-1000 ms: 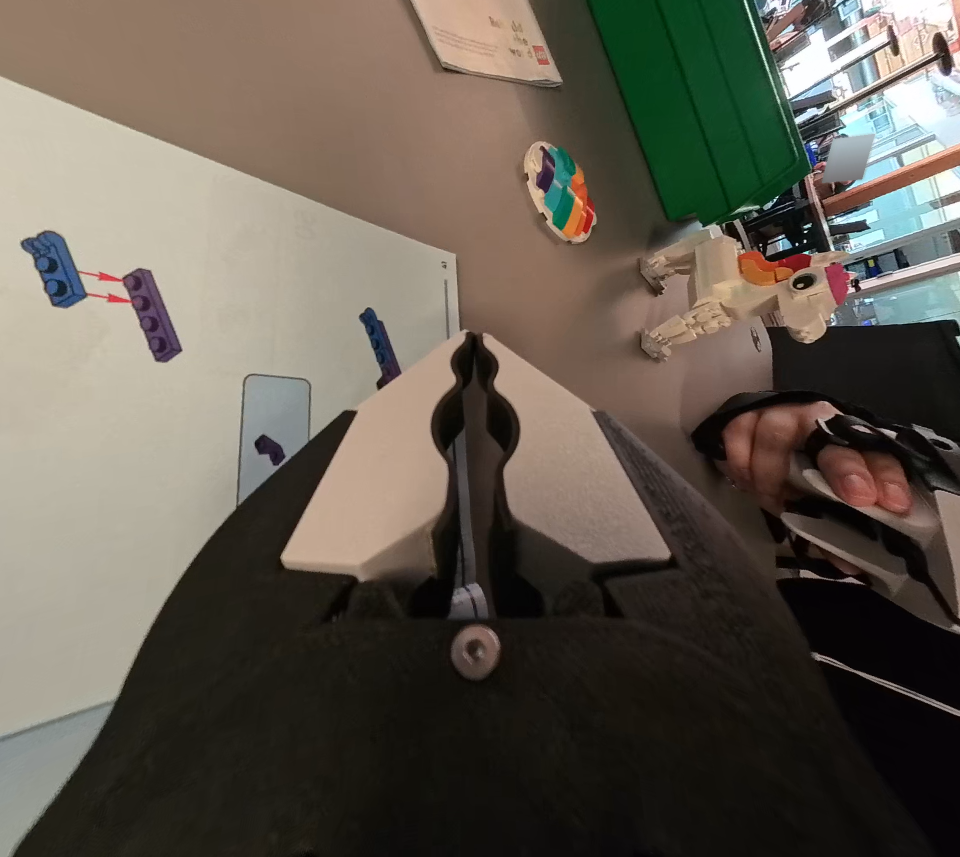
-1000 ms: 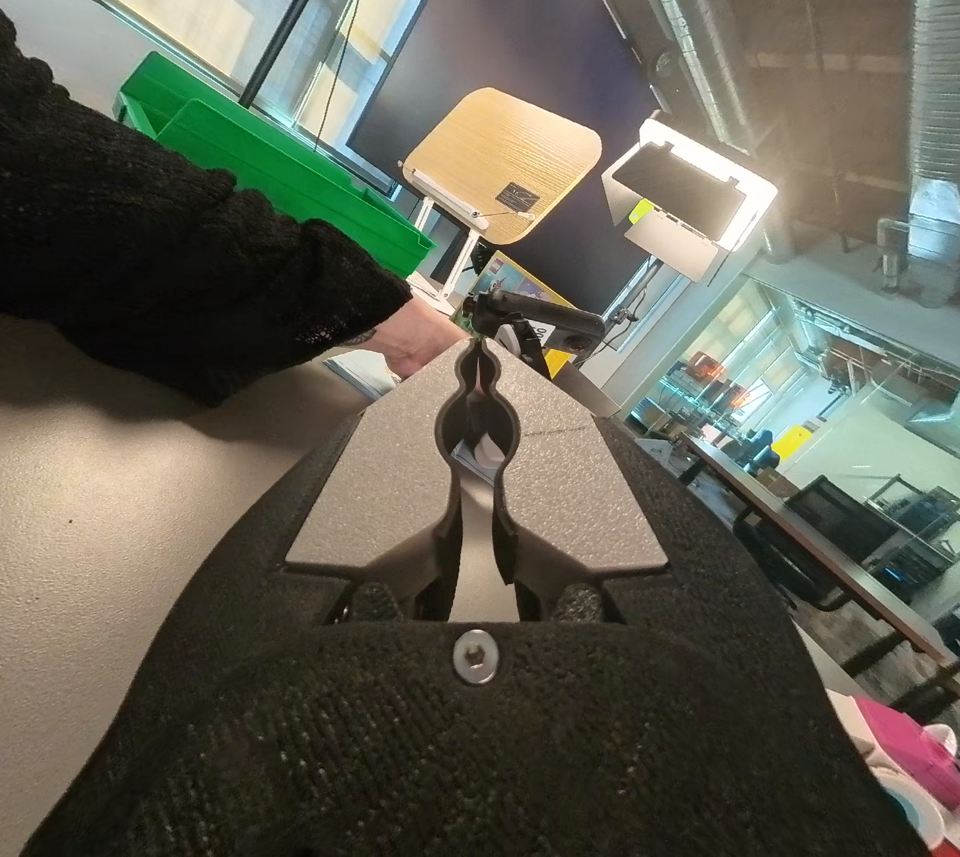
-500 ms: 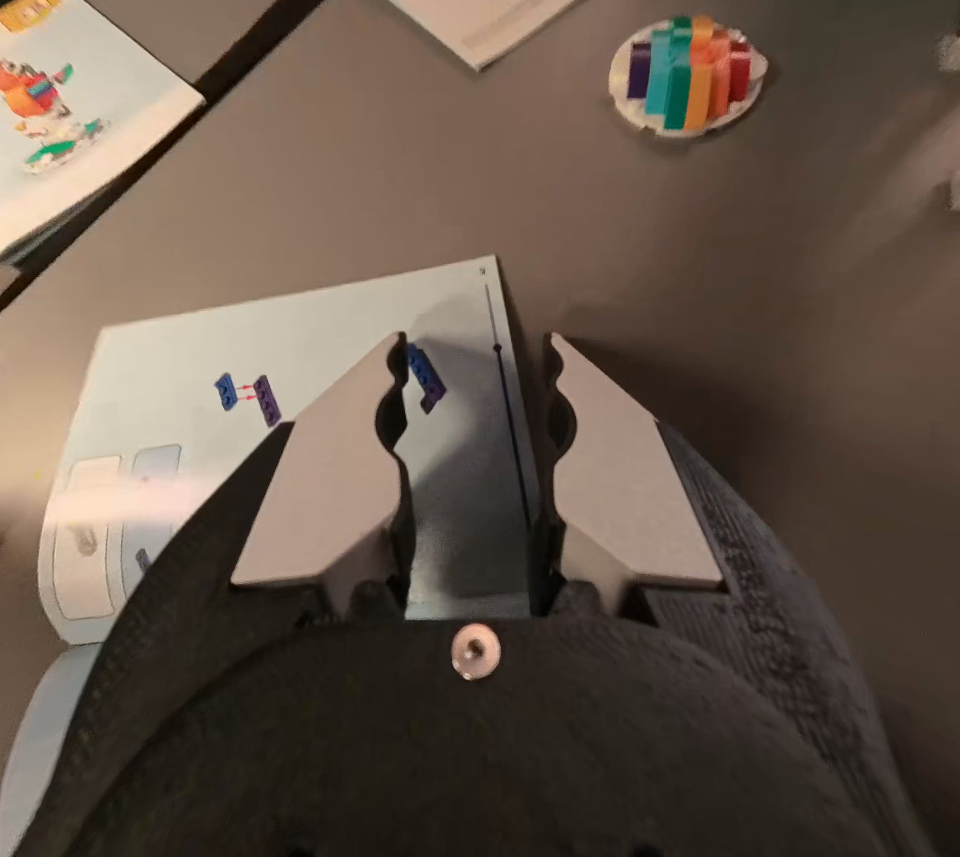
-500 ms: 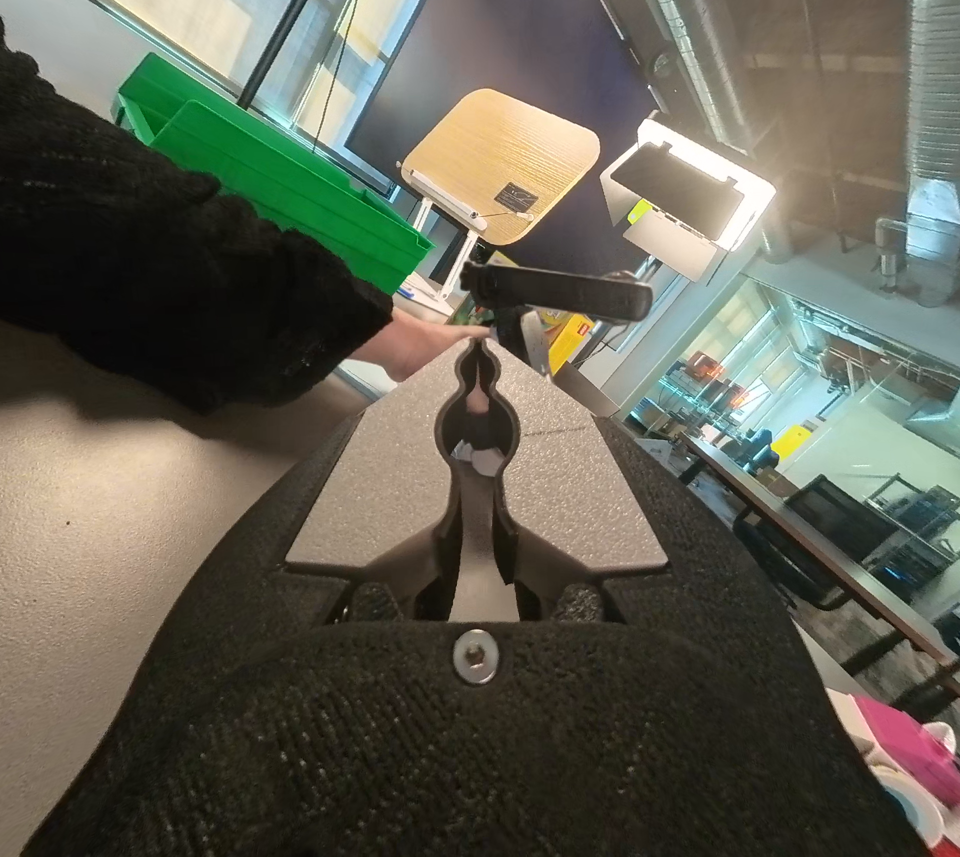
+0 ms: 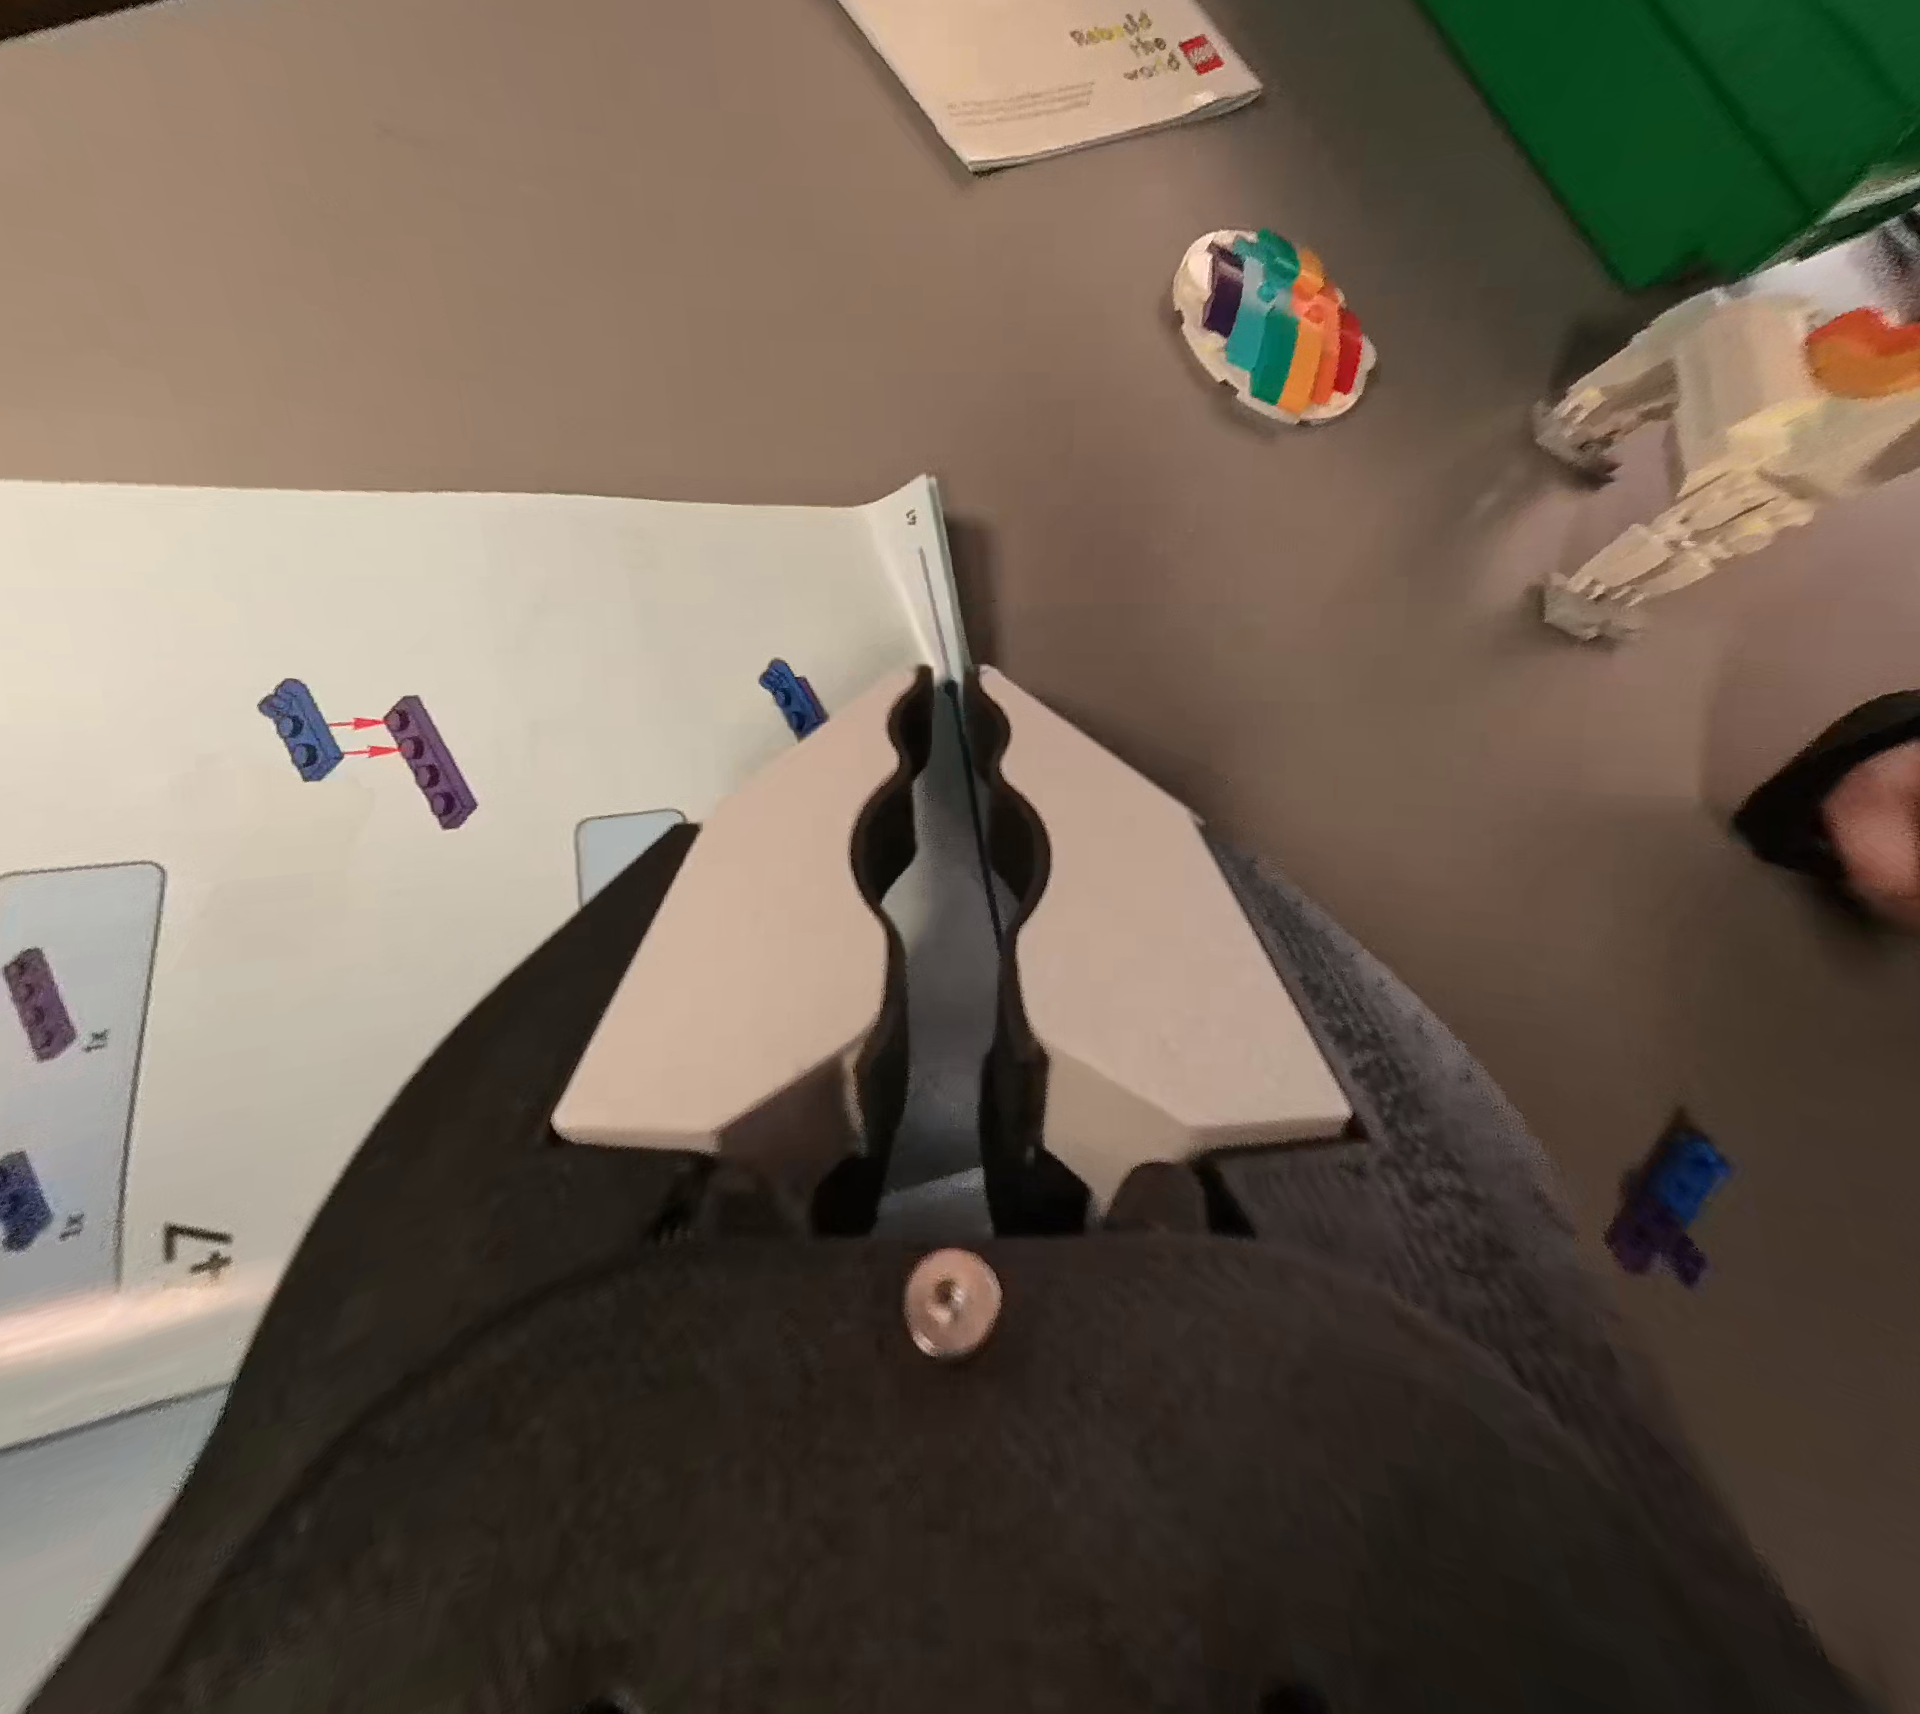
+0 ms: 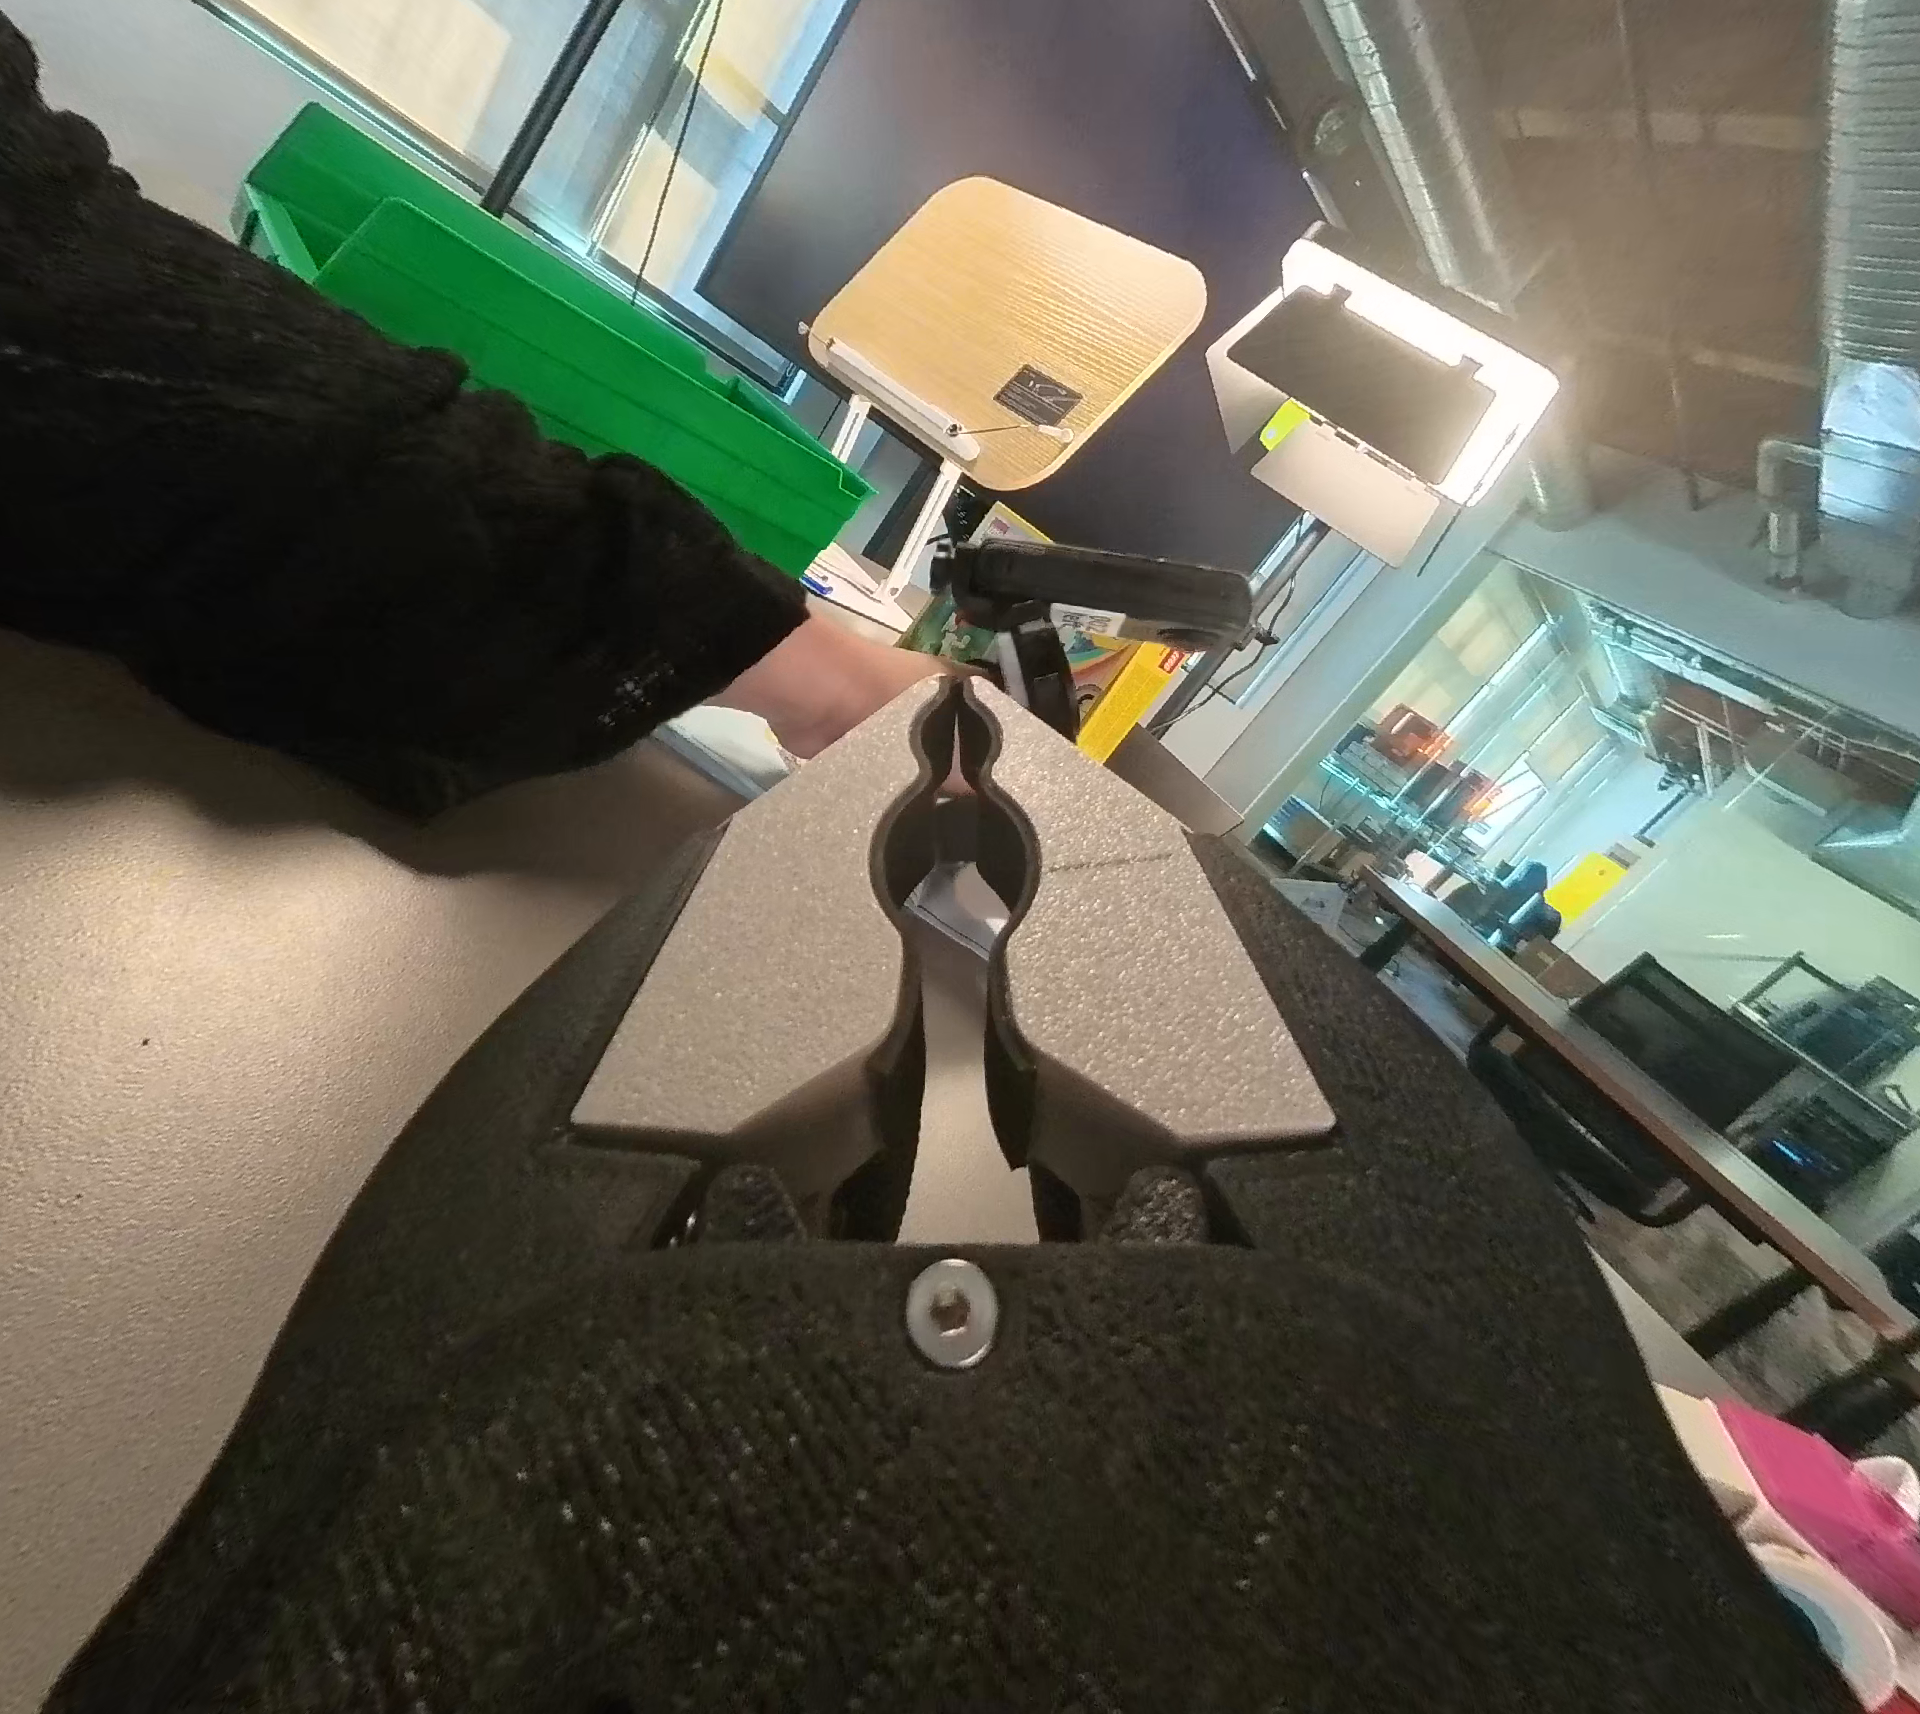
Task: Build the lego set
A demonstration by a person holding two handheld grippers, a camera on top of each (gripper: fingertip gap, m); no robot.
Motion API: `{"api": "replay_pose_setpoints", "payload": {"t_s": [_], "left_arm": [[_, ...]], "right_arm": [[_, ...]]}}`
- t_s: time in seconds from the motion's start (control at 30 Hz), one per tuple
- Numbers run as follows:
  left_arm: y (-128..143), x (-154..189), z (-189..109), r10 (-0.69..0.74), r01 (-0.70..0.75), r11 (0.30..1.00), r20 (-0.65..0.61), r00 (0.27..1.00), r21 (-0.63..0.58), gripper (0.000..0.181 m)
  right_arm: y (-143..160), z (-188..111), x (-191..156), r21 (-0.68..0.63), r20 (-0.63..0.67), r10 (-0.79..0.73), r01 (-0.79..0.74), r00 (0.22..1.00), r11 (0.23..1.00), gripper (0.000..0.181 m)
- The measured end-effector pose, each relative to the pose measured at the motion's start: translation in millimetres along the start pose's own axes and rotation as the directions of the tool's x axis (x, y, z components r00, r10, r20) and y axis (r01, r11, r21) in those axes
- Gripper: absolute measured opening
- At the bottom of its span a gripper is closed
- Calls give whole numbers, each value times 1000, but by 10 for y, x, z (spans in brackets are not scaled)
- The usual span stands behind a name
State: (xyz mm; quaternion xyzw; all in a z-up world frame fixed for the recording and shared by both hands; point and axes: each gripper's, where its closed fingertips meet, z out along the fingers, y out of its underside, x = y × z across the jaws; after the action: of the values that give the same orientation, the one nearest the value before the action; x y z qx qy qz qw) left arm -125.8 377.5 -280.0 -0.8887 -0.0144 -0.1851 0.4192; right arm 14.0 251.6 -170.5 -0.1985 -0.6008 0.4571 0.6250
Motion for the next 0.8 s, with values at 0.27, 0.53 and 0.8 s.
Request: {"api": "replay_pose_setpoints", "payload": {"t_s": [0.27, 0.53, 0.8], "left_arm": [[12, 23, 4, -34, 34, 999, -42, 999, -8, 0], [-19, 31, -24, -151, 153, 988, -140, 979, 7, 2], [-19, 25, -23, -157, 160, 987, -142, 977, 6, 1]], "right_arm": [[6, 6, -7, -2, 4, 3, -3, 1000, 1000, 0], [6, 6, -12, -3, 6, 2, -2, 1000, 1000, 0], [5, 4, -16, -4, 8, 1, -1, 1000, 1000, 0]]}}
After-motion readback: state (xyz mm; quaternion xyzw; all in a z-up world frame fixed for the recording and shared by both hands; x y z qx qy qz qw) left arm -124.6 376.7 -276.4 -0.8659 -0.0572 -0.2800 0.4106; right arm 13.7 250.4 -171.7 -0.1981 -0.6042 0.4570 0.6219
